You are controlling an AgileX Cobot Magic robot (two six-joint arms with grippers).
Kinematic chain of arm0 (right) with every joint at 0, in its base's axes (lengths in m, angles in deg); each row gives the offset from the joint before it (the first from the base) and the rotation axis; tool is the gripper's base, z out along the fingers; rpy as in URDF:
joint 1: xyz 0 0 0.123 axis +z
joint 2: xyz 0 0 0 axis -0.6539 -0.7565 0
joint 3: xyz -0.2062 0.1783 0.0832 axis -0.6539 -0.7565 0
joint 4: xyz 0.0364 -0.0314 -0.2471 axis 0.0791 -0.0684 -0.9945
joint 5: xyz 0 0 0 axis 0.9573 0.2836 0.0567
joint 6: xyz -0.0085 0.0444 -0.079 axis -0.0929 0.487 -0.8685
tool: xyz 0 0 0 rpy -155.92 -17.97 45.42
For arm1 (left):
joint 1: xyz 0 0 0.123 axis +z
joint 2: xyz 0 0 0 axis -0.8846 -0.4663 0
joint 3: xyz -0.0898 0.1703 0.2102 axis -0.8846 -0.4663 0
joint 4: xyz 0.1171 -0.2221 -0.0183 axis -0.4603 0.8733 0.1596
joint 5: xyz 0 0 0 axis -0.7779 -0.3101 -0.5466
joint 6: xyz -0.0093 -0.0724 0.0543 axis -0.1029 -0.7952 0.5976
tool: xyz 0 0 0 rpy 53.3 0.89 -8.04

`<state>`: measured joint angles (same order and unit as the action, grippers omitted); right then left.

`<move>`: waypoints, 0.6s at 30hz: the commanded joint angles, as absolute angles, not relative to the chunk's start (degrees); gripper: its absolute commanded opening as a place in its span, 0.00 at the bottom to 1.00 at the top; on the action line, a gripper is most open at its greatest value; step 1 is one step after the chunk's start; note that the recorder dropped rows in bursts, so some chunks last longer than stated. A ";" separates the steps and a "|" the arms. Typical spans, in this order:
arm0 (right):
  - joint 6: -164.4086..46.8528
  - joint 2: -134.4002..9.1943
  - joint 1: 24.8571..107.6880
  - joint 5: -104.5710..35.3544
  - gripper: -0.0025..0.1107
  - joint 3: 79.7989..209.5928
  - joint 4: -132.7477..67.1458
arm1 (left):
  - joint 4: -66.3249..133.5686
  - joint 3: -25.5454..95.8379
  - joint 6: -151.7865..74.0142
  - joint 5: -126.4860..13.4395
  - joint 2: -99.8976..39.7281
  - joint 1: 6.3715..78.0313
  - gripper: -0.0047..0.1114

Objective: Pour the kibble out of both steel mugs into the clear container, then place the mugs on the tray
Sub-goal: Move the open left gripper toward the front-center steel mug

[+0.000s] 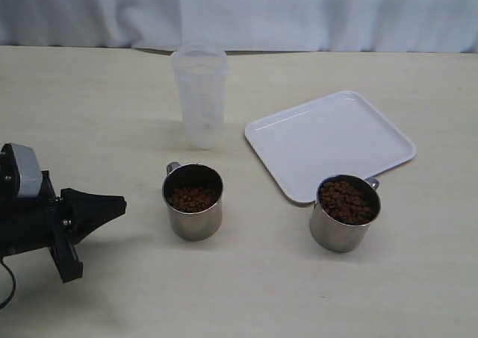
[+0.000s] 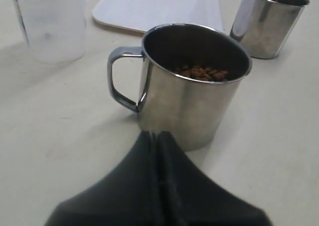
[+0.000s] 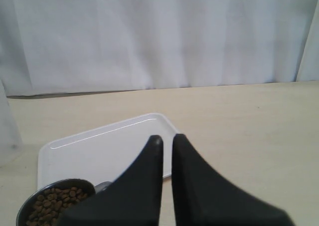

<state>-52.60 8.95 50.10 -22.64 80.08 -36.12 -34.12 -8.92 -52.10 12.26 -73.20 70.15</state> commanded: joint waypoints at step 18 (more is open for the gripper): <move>-52.85 9.19 50.29 -22.62 0.07 79.80 -36.28 | -17.77 -8.43 -38.07 13.44 -73.61 60.17 0.58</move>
